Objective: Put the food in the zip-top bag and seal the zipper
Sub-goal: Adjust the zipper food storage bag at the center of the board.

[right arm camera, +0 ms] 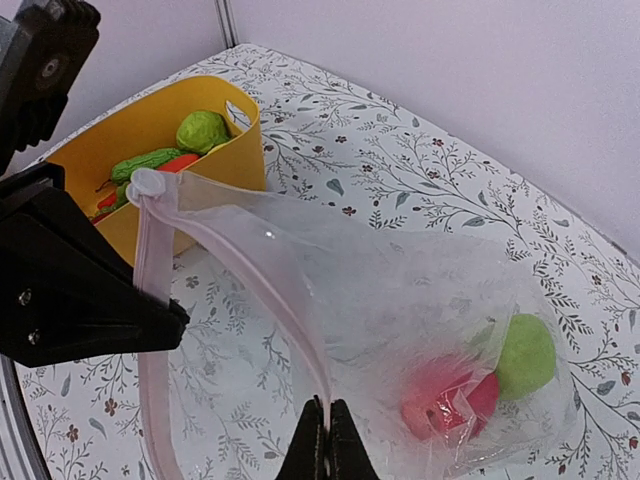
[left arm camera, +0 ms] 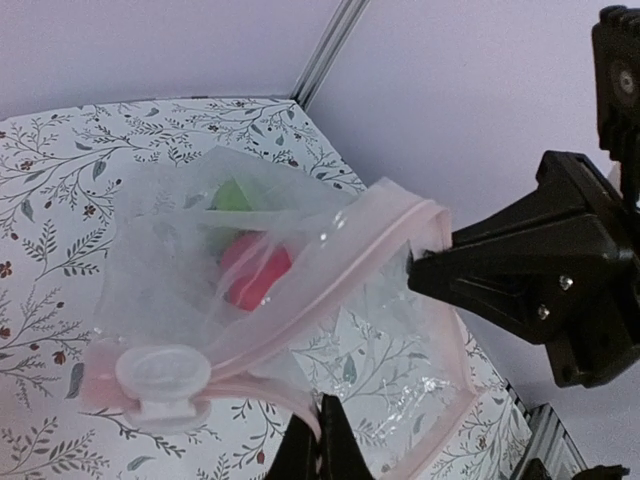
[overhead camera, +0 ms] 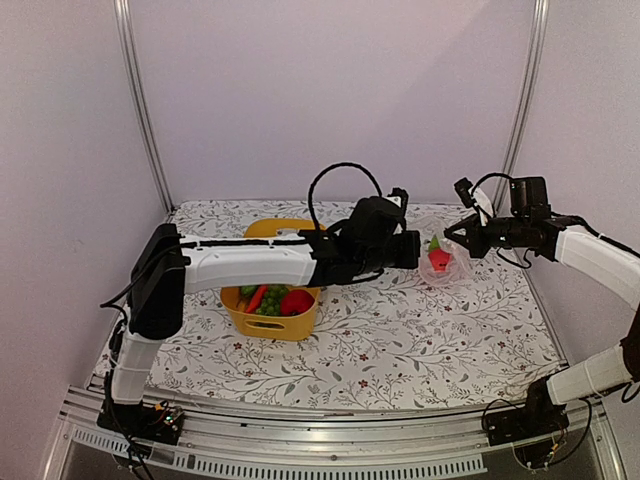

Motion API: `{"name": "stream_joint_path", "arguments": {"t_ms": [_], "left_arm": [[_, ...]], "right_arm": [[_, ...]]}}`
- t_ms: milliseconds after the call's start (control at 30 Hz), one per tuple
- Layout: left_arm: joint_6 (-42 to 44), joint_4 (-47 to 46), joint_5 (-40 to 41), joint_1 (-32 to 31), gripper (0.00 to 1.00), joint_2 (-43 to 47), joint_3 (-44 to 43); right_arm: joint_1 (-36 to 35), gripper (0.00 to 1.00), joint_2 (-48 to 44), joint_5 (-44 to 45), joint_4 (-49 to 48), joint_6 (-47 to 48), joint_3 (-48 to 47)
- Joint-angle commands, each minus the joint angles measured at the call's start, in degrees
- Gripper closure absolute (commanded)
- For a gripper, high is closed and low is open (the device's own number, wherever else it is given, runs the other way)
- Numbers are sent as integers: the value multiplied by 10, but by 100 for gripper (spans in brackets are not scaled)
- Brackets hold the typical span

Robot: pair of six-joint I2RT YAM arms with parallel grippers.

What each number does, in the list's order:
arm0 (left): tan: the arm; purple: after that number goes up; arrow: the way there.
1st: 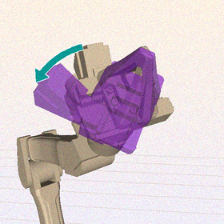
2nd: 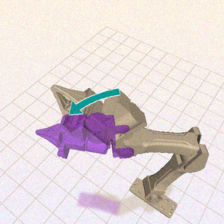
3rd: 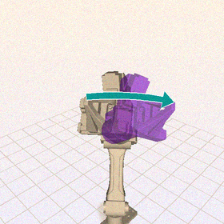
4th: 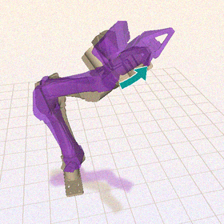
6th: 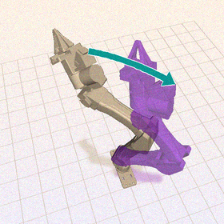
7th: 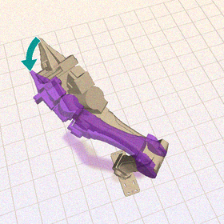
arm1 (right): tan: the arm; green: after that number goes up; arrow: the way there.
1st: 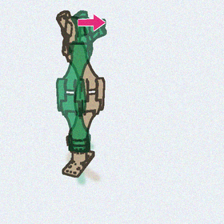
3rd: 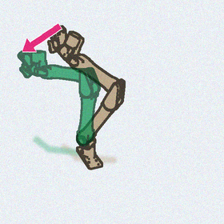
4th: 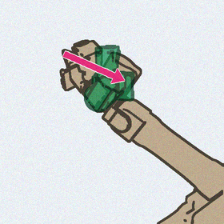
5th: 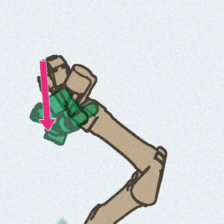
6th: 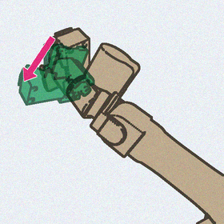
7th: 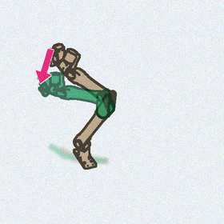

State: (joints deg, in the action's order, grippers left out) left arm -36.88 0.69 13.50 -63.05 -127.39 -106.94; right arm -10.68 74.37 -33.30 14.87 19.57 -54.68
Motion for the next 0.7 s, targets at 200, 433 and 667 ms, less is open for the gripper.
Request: {"name": "stream_joint_path", "arguments": {"t_ms": [200, 433, 667], "left_arm": [[1, 15, -1, 1, 100, 4, -4], [17, 8, 6, 7, 100, 17, 16], [49, -32, -14, 11, 100, 8, 8]], "right_arm": [[11, 100, -20, 46, -27, -6, 12], [19, 100, -63, 67, -70, -17, 35], [19, 100, -52, 50, -63, -4, 36]]}}
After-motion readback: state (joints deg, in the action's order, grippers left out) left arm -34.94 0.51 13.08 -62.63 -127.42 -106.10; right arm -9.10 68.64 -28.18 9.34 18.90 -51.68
